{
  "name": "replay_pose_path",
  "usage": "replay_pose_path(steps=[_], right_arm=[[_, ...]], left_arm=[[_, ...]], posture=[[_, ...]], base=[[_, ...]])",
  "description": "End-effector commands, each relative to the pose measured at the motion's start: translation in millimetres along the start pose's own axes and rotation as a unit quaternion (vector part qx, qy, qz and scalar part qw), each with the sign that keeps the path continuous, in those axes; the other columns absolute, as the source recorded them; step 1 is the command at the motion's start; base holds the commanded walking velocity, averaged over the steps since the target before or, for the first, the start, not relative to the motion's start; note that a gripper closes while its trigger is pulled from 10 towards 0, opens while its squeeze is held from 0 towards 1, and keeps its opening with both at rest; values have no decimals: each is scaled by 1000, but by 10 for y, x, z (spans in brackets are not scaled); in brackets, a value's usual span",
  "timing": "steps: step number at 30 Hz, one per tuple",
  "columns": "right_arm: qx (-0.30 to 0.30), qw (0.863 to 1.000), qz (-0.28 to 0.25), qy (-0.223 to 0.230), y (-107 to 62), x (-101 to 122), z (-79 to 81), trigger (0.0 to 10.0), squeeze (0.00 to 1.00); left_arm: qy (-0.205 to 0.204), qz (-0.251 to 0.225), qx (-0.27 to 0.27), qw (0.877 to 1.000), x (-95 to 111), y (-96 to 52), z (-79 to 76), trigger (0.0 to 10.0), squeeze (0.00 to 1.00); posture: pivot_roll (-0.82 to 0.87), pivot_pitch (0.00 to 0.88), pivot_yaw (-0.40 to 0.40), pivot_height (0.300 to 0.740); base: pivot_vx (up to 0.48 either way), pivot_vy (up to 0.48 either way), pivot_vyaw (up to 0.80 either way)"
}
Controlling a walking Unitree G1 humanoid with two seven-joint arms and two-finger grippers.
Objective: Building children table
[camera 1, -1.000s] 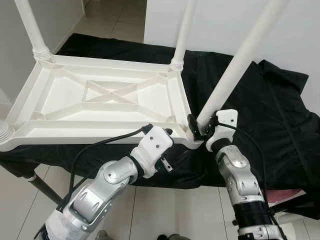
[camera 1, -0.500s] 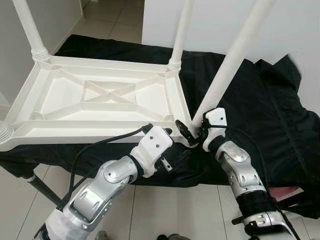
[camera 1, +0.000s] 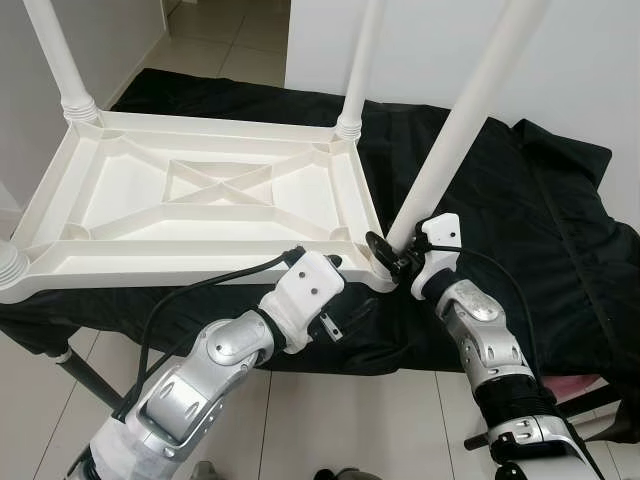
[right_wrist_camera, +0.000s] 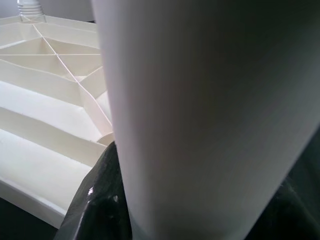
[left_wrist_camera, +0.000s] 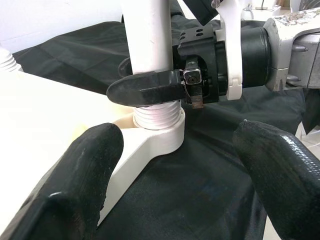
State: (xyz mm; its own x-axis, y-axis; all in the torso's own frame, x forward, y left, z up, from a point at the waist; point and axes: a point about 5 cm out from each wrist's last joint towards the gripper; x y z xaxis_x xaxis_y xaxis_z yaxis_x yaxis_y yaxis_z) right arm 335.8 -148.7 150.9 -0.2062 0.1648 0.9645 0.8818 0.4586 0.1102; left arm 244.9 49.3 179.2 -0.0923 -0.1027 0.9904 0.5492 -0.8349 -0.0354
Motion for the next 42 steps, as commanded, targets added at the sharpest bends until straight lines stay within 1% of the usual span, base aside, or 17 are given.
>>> replay_pose_path(steps=[1, 6, 11, 12, 17, 21, 23, 25, 28, 30, 31, 33, 34, 35, 36, 39, 42], right_arm=[[-8, 1000, 29, 4, -62, -107, 37, 10000, 0], [-21, 999, 26, 13, -60, -95, 78, 10000, 0], [-50, 998, 31, 27, -56, -84, 120, 10000, 0], [-75, 996, 38, 41, -54, -80, 141, 10000, 0], [-104, 992, 49, 49, -53, -81, 148, 10000, 0], [-151, 984, 61, 73, -58, -55, 219, 10000, 0], [-160, 982, 64, 75, -62, -51, 236, 10000, 0], [-190, 976, 70, 81, -82, -49, 260, 10000, 0], [-216, 969, 74, 95, -125, -14, 375, 10000, 0], [-220, 968, 73, 95, -137, 1, 411, 10000, 0], [-232, 966, 70, 95, -164, 14, 453, 10000, 0], [-241, 963, 70, 95, -184, 26, 480, 10000, 0], [-246, 961, 69, 102, -222, 29, 529, 10000, 0], [-246, 961, 69, 102, -222, 29, 529, 10000, 0], [-247, 961, 69, 106, -249, 36, 566, 10000, 0], [-247, 961, 61, 108, -276, 71, 581, 10000, 0], [-254, 959, 60, 109, -298, 100, 543, 10000, 0]], left_arm=[[2, 5, -36, 999, -17, 7, -32, 10000, 0], [1, 5, -38, 999, -17, 7, -40, 10000, 0], [1, 5, -40, 999, -17, 7, -49, 10000, 0], [1, 5, -40, 999, -18, 8, -51, 10000, 0], [0, 6, -41, 999, -25, 7, -53, 10000, 0], [-2, 6, -42, 999, -22, 7, -54, 10000, 0], [-2, 6, -42, 999, -23, 7, -54, 10000, 0], [-2, 6, -42, 999, -24, 6, -56, 10000, 0], [-3, 7, -42, 999, -30, 4, -62, 10000, 0], [-3, 7, -42, 999, -32, 4, -62, 10000, 0], [-3, 7, -42, 999, -33, 3, -60, 10000, 0], [-3, 8, -42, 999, -34, 3, -58, 10000, 0], [-3, 8, -41, 999, -32, 1, -50, 10000, 0], [-3, 8, -41, 999, -32, 1, -50, 10000, 0], [-2, 8, -40, 999, -31, -2, -43, 10000, 0], [0, 10, -39, 999, -35, -11, -34, 10000, 0], [-1, 11, -38, 999, -40, -18, -33, 10000, 0]], posture=[[61, 108, -100, 740], [57, 108, -99, 740], [55, 109, -99, 740], [55, 111, -101, 740], [55, 111, -101, 740], [54, 114, -103, 740], [53, 114, -104, 740], [53, 115, -104, 740], [52, 117, -105, 740], [52, 117, -105, 740], [51, 118, -105, 740], [51, 118, -105, 740], [53, 122, -105, 740], [53, 122, -105, 740], [53, 124, -105, 740], [53, 124, -105, 740], [53, 124, -105, 740]], base=[[0, 0, 0], [0, 0, 0], [0, 0, 0], [0, 0, 0], [0, 0, 0], [0, 0, 0], [0, 0, 0], [0, 0, 0], [0, 0, 0], [0, 0, 0], [0, 0, 0], [0, 0, 0], [0, 0, 0], [0, 0, 0], [0, 0, 0], [0, 0, 0], [0, 0, 0]])
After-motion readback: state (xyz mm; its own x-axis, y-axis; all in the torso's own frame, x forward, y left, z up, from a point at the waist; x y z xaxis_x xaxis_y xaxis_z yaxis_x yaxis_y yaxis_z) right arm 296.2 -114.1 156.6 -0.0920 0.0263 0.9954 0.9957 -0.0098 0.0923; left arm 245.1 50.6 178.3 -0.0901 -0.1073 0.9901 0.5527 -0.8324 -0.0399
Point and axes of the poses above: a point about 5 cm out from each wrist's last joint towards the gripper, its own y axis pointing out of the wrist towards the gripper, its own x axis along the axis of the wrist's last joint, z = x × y, and after that the axes turned 8 degrees about -y, right-handed
